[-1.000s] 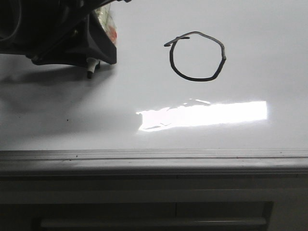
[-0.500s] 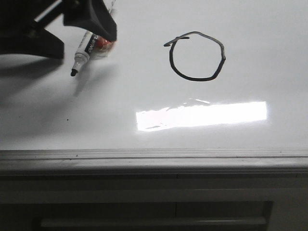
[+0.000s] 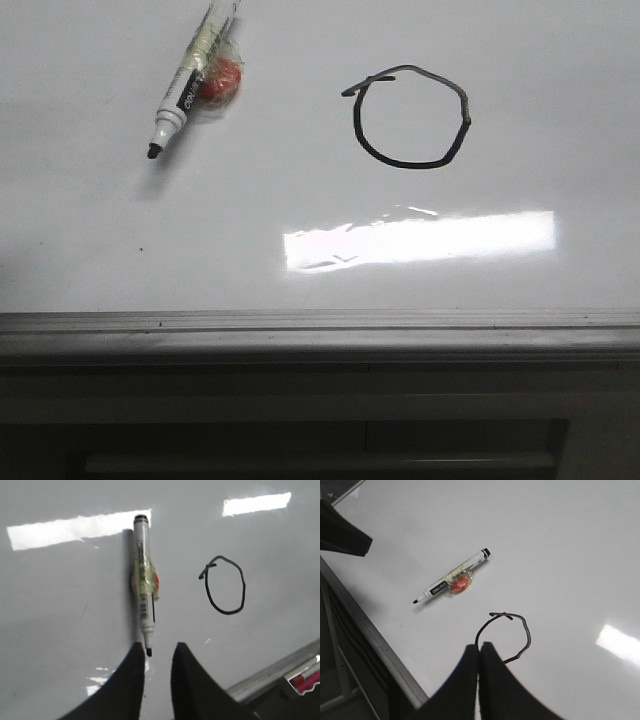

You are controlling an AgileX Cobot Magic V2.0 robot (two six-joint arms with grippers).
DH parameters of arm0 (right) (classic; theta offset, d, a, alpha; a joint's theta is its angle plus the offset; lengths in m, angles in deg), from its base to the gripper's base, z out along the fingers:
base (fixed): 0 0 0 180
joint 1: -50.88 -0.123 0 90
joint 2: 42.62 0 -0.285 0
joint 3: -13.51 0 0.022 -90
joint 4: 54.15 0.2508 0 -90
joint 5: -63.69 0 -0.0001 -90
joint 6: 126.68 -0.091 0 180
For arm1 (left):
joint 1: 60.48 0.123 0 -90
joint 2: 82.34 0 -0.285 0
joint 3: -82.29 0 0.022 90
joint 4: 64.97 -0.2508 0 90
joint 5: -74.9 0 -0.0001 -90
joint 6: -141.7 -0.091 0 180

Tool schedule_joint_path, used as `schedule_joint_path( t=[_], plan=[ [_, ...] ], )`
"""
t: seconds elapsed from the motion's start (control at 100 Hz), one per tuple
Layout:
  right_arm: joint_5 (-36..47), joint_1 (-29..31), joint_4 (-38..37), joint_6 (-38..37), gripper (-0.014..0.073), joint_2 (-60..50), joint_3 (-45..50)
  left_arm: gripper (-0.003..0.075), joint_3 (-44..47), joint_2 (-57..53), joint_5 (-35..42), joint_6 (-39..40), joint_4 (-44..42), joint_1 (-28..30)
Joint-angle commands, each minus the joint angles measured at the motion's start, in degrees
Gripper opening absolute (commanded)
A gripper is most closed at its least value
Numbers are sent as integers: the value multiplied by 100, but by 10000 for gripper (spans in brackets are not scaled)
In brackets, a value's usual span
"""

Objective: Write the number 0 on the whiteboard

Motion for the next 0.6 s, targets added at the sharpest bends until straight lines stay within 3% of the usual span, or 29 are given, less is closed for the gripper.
schedule_joint_path(
  t=[0.0,0.59],
  plan=[
    [115,33,-317,-81,-59,18,-139,-20,60,-176,59,-7,-291,-228],
    [115,33,-317,-81,-59,18,-139,-20,158,-264,8,-7,-292,-379]
  ],
)
